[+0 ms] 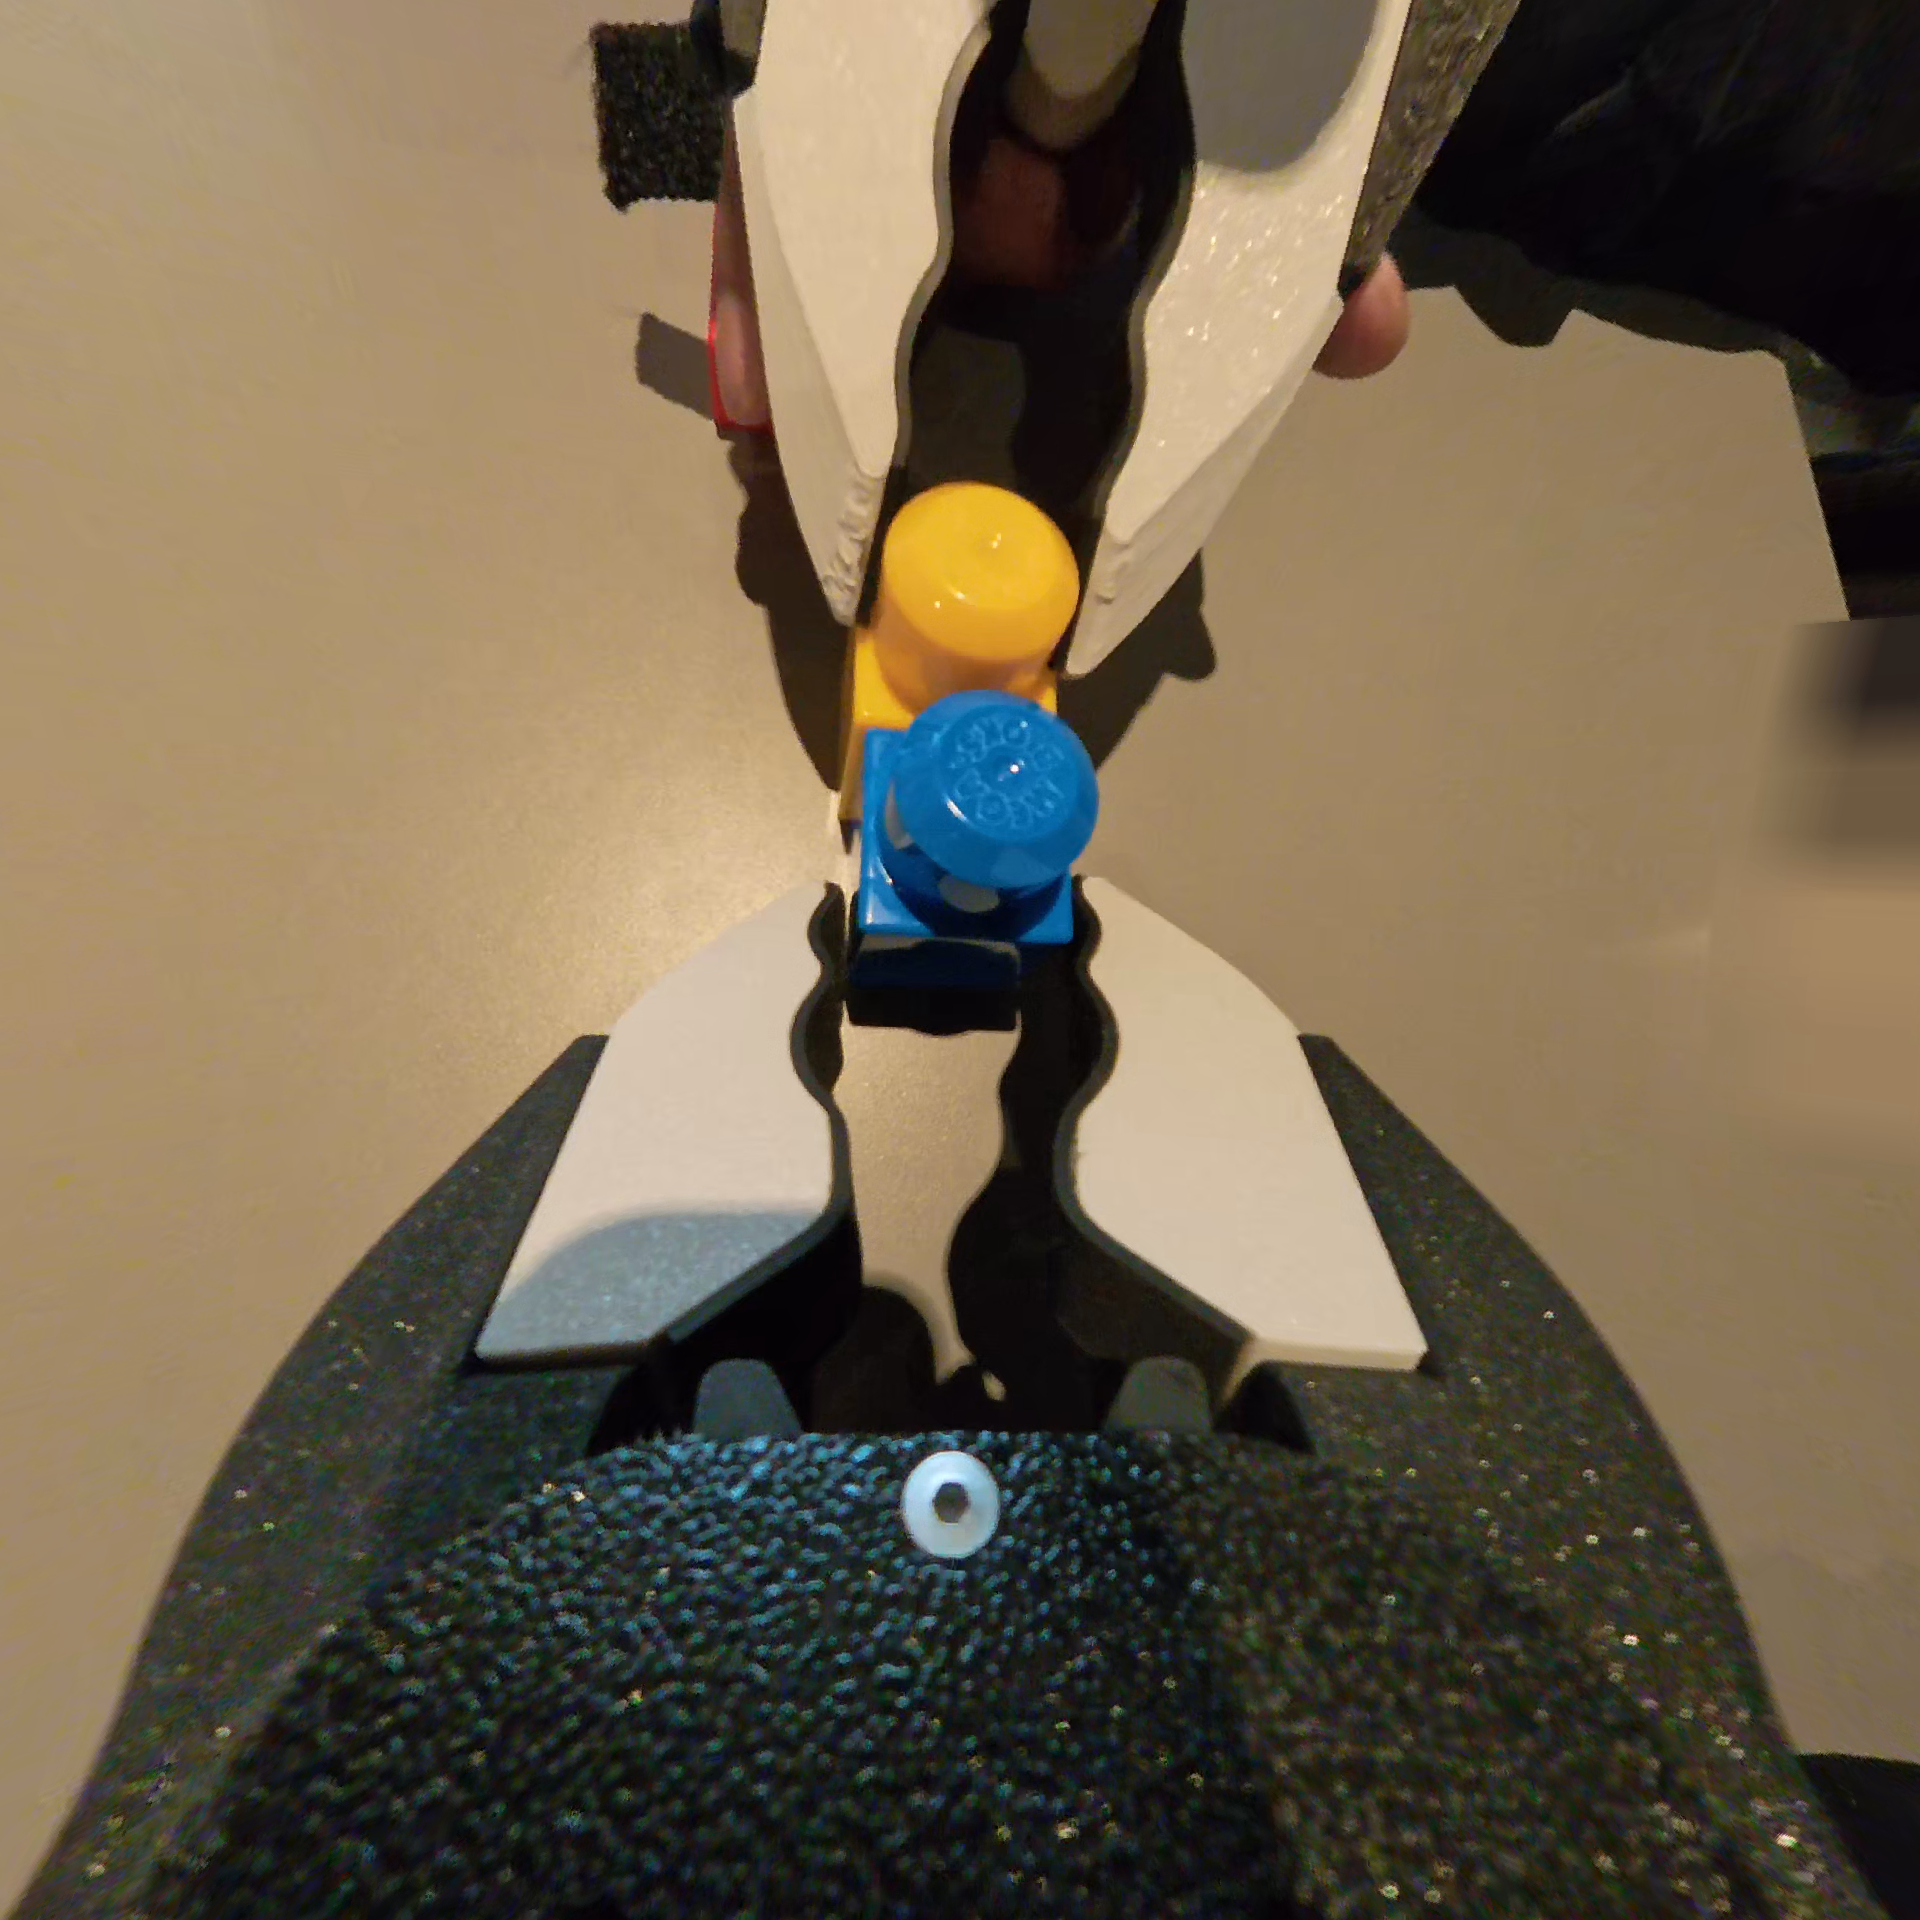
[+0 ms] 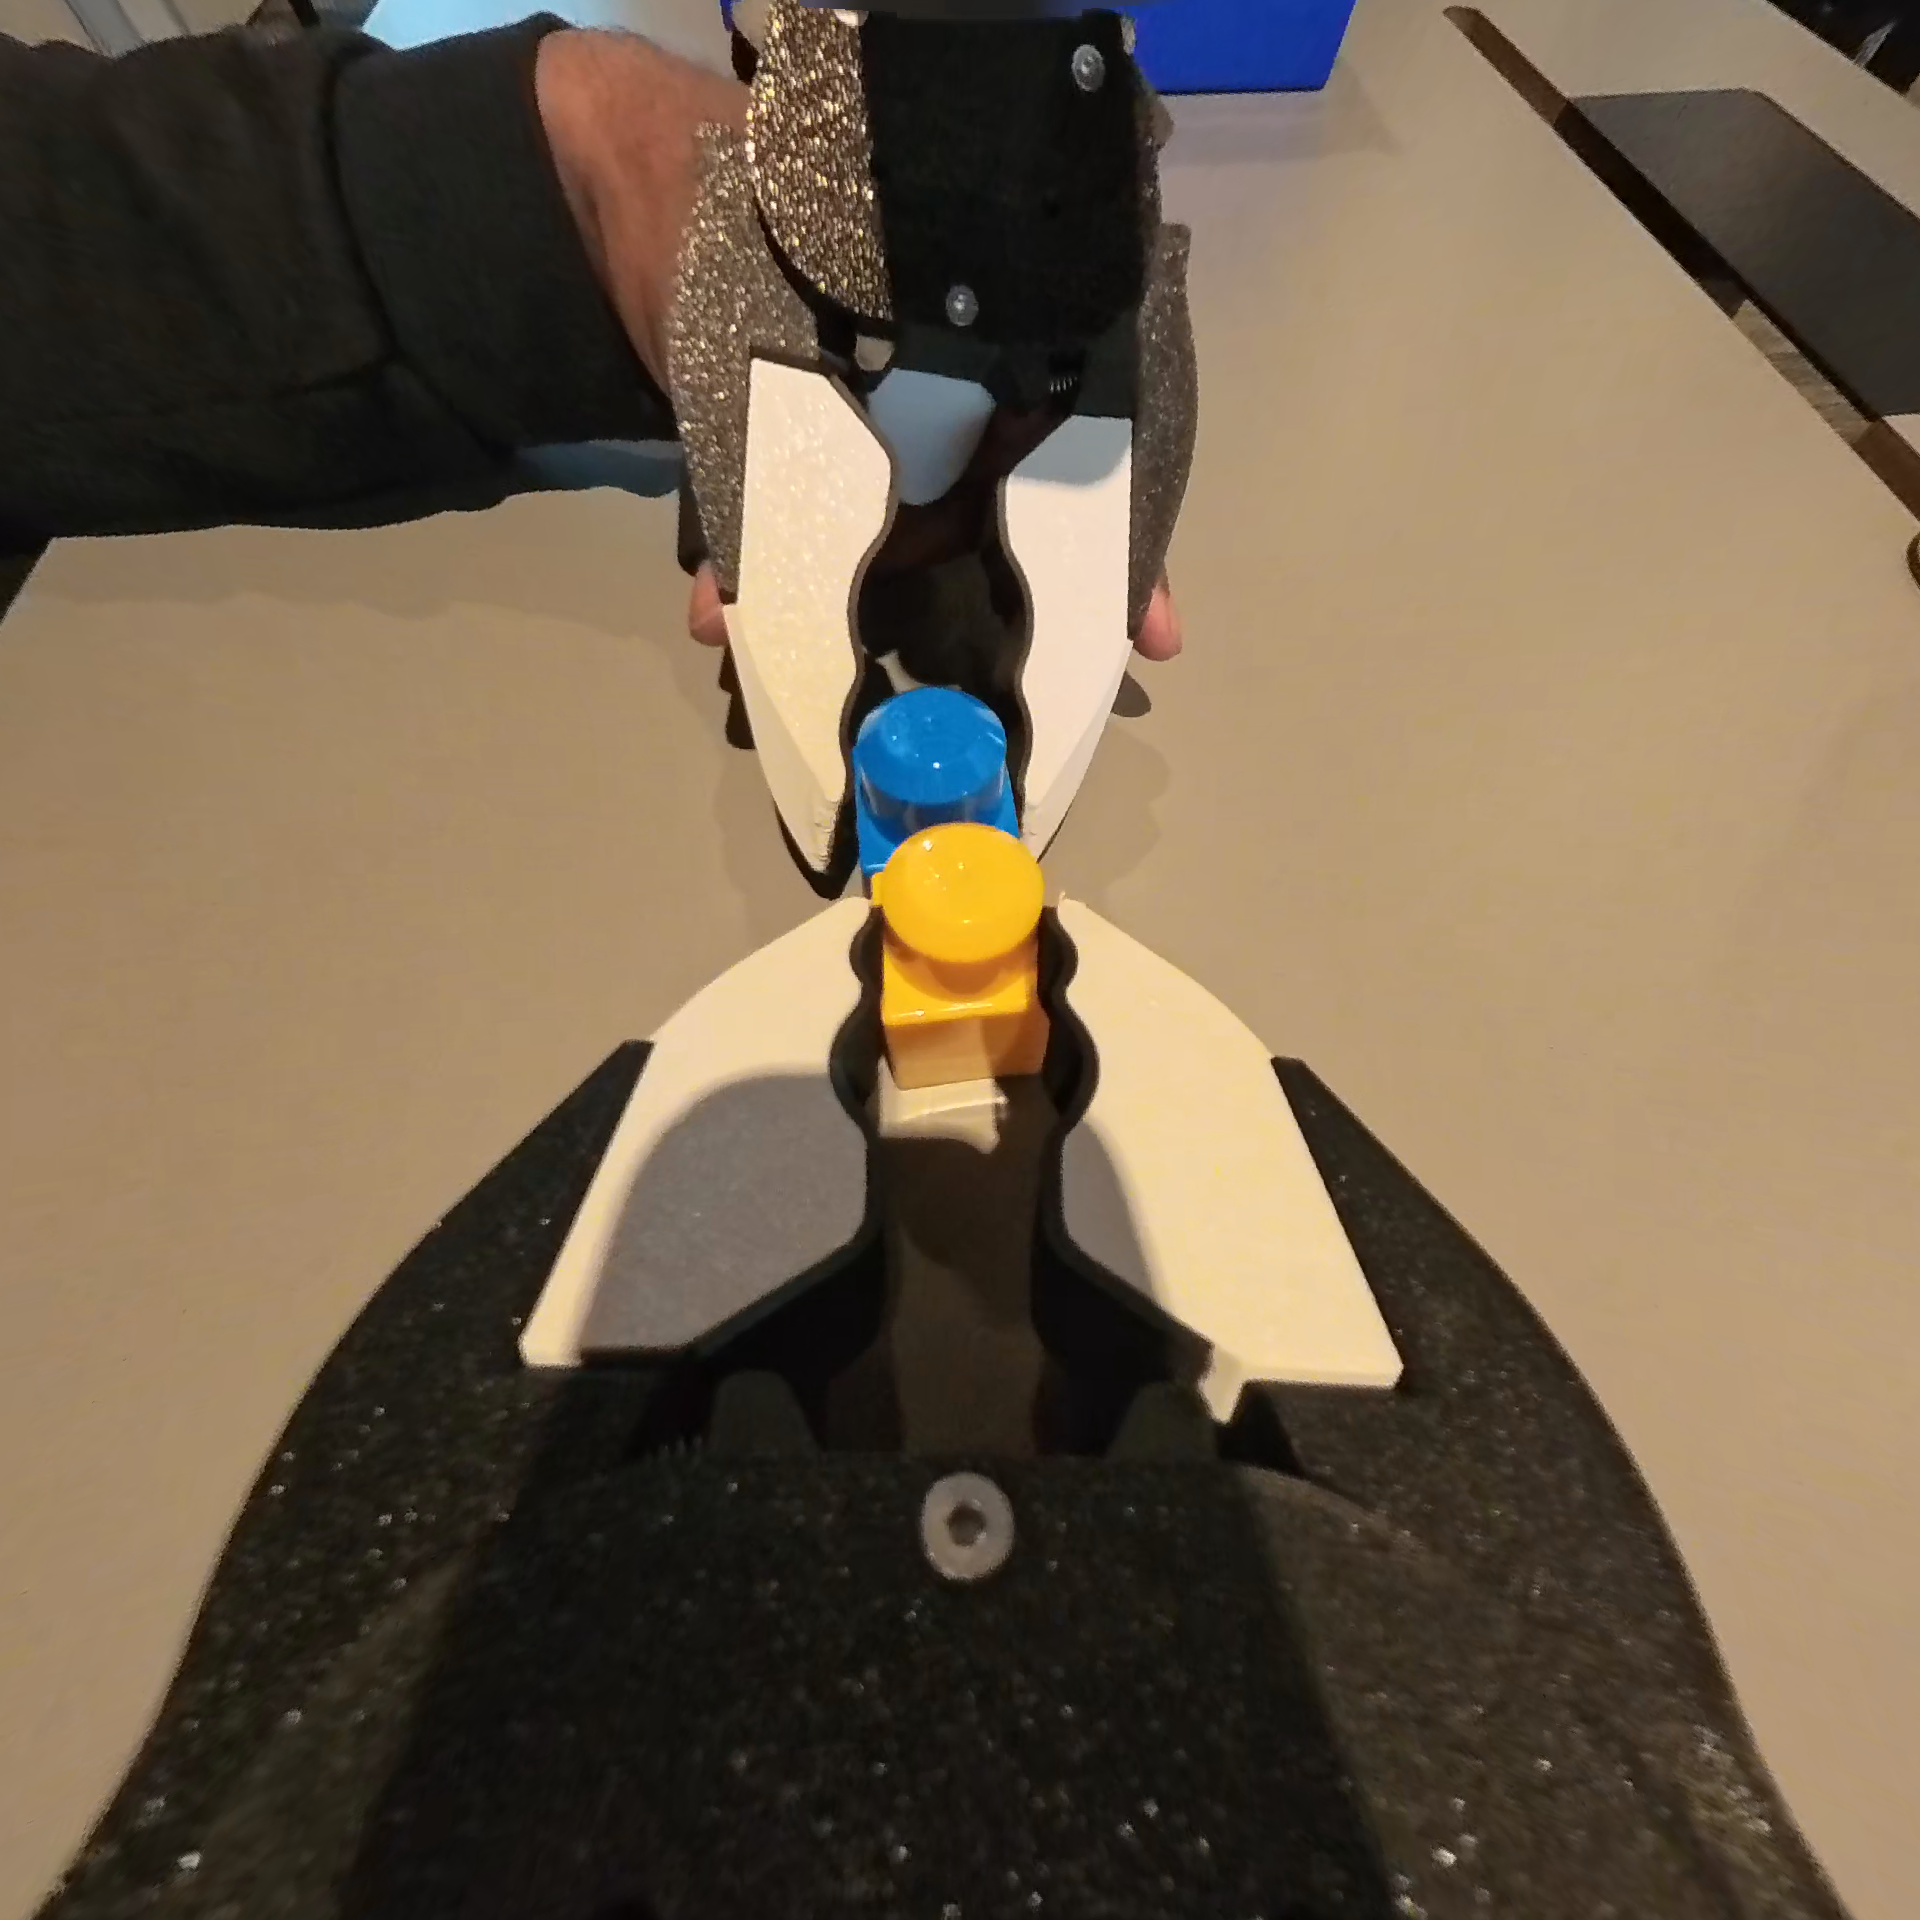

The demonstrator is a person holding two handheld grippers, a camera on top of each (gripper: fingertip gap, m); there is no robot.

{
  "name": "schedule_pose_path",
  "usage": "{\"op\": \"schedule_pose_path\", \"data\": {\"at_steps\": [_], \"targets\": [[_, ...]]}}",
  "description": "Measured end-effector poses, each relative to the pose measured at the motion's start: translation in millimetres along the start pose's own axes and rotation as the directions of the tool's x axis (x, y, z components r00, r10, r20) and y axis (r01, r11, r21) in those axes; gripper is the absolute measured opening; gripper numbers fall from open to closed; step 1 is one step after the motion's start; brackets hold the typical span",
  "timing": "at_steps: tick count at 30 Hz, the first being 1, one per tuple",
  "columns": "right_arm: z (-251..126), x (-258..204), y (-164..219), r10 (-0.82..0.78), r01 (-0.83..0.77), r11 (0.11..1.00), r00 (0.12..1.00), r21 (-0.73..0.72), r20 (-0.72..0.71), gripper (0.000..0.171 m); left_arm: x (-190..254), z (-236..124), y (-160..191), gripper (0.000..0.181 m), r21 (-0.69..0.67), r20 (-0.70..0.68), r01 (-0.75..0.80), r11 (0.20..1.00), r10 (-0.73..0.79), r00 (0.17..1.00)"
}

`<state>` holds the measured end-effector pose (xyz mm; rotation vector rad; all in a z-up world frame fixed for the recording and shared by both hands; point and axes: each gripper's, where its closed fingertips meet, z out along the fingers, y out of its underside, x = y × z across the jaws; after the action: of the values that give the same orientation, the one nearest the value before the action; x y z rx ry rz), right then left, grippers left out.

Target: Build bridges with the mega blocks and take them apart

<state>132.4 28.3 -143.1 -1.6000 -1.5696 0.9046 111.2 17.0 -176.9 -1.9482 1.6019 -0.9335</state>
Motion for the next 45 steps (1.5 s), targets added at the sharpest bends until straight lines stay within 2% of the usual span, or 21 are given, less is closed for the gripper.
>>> {"op": "schedule_pose_path", "data": {"at_steps": [8,15,34,45], "targets": [[0.2,1.1,-0.1,0.016,-0.016,1.000,1.000,0.003,0.000,0.029,-0.4,-0.1,-0.6,0.040,0.005,-0.001,0.006,1.000,-0.006,1.000],[1.6,2.6,2.5,0.025,-0.025,1.000,1.000,-0.014,-0.007,0.042,-1.7,-0.6,-1.3,0.046,0.011,0.003,0.013,1.000,-0.013,1.000],[-8.1,5.1,-6.1,0.066,-0.067,0.994,0.998,0.081,0.016,0.039,-4.9,-2.5,-1.5,0.048,0.025,0.019,0.026,0.999,-0.026,0.999],[0.0,-5.0,3.0,-0.012,0.012,1.000,1.000,-0.007,0.017,0.039,-7.9,-7.2,-4.4,0.048,0.070,0.024,0.055,0.996,-0.057,0.998]]}}
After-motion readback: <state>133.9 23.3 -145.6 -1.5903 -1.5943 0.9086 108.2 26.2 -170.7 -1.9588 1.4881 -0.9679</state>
